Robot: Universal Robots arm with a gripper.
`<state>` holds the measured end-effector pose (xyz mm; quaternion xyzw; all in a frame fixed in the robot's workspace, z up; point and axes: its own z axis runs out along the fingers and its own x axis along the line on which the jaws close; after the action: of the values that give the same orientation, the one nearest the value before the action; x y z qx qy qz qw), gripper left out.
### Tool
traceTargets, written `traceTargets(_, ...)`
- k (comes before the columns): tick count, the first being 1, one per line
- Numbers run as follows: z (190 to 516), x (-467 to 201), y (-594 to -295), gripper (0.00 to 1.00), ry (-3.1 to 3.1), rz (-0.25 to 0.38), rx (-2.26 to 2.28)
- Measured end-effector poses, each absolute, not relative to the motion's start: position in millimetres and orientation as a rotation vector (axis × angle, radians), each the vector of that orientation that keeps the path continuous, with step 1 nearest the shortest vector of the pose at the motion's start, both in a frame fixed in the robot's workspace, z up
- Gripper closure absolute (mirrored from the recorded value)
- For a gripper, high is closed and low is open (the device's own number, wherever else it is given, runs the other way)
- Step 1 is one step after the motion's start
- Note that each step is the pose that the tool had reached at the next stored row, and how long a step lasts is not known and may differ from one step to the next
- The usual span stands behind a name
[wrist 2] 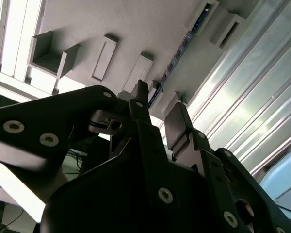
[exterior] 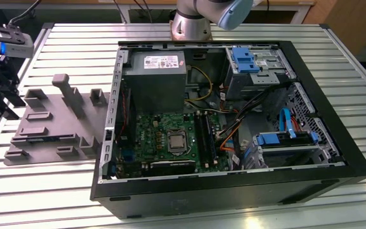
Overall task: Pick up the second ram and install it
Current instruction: 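Pick up the second ram and move it above second insertion slot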
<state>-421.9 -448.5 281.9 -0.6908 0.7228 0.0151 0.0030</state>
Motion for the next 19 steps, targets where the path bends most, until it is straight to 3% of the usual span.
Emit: traceTargets(19, 274.3, -421.9, -448.5, 0.58, 2.267, 0.047, -2.166)
